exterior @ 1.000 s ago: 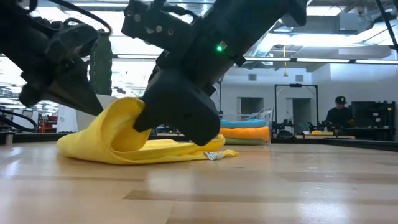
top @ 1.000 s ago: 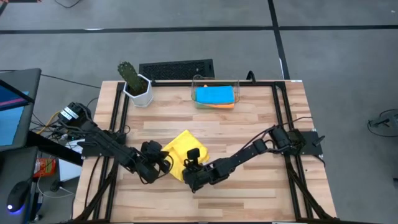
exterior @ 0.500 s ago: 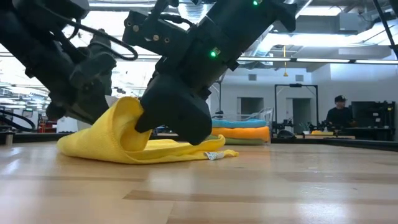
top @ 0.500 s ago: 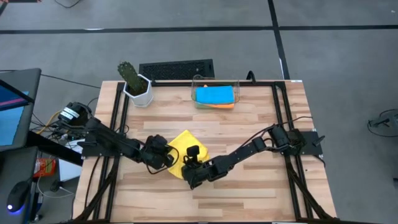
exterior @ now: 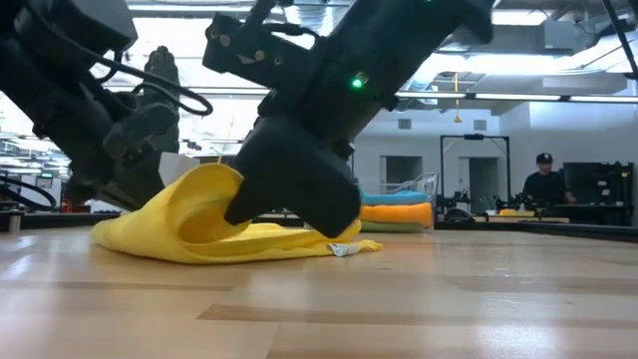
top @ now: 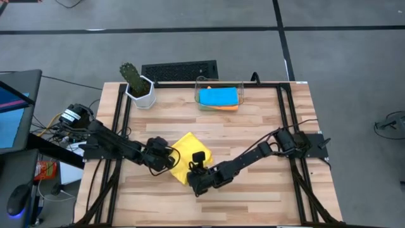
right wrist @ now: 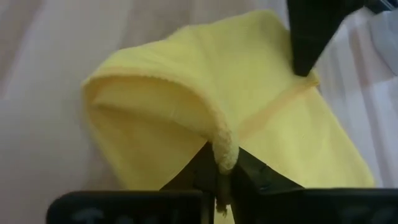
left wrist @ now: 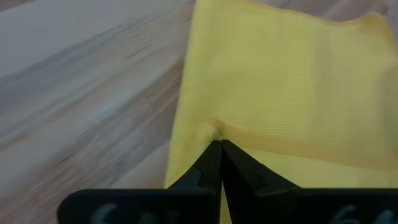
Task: Fold microfiber towels
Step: Fold the yellow towel
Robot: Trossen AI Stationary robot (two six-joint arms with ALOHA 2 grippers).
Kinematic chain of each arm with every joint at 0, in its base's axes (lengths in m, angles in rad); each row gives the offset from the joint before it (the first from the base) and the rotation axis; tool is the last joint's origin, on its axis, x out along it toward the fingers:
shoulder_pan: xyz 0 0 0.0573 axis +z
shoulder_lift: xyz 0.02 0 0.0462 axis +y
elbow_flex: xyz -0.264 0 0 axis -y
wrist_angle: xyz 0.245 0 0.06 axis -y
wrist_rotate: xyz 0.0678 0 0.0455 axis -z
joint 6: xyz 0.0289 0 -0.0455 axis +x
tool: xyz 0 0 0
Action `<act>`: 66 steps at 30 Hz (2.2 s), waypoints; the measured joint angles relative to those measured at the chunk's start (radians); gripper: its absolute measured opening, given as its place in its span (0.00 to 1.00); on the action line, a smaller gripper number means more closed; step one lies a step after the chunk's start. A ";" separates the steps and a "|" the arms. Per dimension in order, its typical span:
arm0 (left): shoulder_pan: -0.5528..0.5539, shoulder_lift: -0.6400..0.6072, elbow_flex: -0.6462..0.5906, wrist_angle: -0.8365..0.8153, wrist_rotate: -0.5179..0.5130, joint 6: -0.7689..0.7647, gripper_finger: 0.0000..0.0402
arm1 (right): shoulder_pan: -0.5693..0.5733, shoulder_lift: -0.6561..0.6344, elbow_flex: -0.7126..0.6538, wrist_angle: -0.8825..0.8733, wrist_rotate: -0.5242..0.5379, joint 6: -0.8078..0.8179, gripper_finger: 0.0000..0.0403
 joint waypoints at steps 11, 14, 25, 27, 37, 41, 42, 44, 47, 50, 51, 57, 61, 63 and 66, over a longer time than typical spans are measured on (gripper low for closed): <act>0.000 0.000 -0.031 0.019 0.001 -0.040 0.00 | 0.028 0.000 0.000 -0.111 0.000 0.164 0.22; 0.000 0.000 -0.031 0.019 0.001 -0.040 0.00 | 0.039 0.000 0.000 -0.156 -0.002 0.230 0.24; 0.000 0.000 -0.031 0.018 0.001 -0.034 0.00 | 0.096 -0.076 -0.001 -0.181 -0.004 0.332 0.27; 0.000 0.000 -0.031 0.018 0.001 -0.037 0.00 | 0.105 -0.107 0.000 -0.131 0.008 0.329 0.27; 0.000 0.000 -0.031 0.018 0.001 -0.040 0.00 | 0.057 -0.016 -0.002 0.235 -0.027 0.360 0.14; 0.000 0.000 -0.031 0.014 -0.001 -0.037 0.00 | 0.053 0.028 0.001 0.234 -0.055 0.400 0.04; 0.000 0.000 -0.031 0.014 -0.003 -0.034 0.00 | 0.055 0.037 -0.001 0.220 -0.066 0.403 0.03; 0.000 0.000 -0.031 0.012 -0.004 -0.033 0.00 | 0.062 0.048 -0.002 0.202 -0.078 0.418 0.04; 0.000 0.000 -0.030 0.009 -0.004 -0.028 0.00 | 0.071 0.046 0.000 0.171 -0.076 0.439 0.08; 0.000 0.000 -0.030 0.007 -0.005 -0.025 0.00 | 0.073 0.046 -0.001 0.129 -0.072 0.439 0.09; 0.000 0.000 -0.030 0.006 -0.005 -0.025 0.00 | 0.073 0.046 -0.001 0.126 -0.072 0.439 0.08; 0.000 0.000 -0.030 -0.012 -0.015 -0.046 0.00 | 0.056 0.054 0.000 0.109 -0.114 0.456 0.03; 0.000 0.000 -0.023 -0.012 -0.027 -0.060 0.00 | 0.059 0.056 -0.017 0.122 -0.143 0.497 0.04; 0.000 0.000 -0.022 -0.011 -0.024 -0.060 0.00 | 0.071 0.049 -0.026 0.116 -0.134 0.505 0.06; 0.000 0.000 -0.022 -0.013 -0.012 -0.060 0.00 | 0.097 0.004 -0.034 0.056 -0.104 0.476 0.06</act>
